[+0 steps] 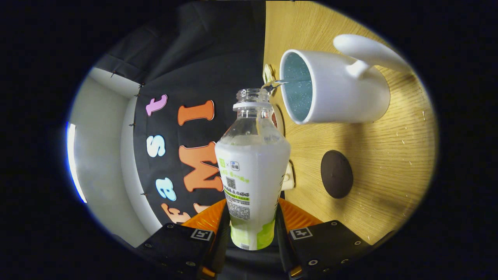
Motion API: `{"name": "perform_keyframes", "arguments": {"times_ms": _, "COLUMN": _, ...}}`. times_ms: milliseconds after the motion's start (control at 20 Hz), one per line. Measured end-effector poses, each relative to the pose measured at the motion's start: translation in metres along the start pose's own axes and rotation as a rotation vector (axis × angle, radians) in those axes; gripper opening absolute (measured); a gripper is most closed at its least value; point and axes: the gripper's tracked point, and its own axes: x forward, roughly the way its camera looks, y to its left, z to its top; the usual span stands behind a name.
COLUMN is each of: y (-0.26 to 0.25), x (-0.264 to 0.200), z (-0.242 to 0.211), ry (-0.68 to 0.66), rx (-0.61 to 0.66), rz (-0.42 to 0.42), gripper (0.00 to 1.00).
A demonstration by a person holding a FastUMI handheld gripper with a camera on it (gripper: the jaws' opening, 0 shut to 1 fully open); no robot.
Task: Take the bottle from table, then pour the juice into the cup, finally place the bottle on the coaster
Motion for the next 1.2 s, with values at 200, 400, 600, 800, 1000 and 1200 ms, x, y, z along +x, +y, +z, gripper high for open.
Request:
{"name": "perform_keyframes", "arguments": {"times_ms": 200, "y": 0.005, "x": 0.002, "z": 0.005, "ry": -0.009, "rx": 0.025, "rz": 0.01, "gripper": 0.57}}
{"name": "perform_keyframes", "arguments": {"times_ms": 400, "y": 0.007, "x": 0.002, "z": 0.006, "ry": -0.015, "rx": 0.047, "rz": 0.013, "gripper": 0.57}}
{"name": "perform_keyframes", "arguments": {"times_ms": 600, "y": 0.011, "x": 0.002, "z": 0.007, "ry": -0.022, "rx": 0.066, "rz": 0.017, "gripper": 0.57}}
{"name": "perform_keyframes", "arguments": {"times_ms": 800, "y": 0.012, "x": 0.002, "z": 0.008, "ry": -0.021, "rx": 0.089, "rz": 0.015, "gripper": 0.57}}
{"name": "perform_keyframes", "arguments": {"times_ms": 1000, "y": 0.014, "x": 0.003, "z": 0.009, "ry": -0.02, "rx": 0.114, "rz": 0.02, "gripper": 0.57}}
{"name": "perform_keyframes", "arguments": {"times_ms": 1200, "y": 0.017, "x": 0.004, "z": 0.008, "ry": -0.018, "rx": 0.138, "rz": 0.025, "gripper": 0.57}}
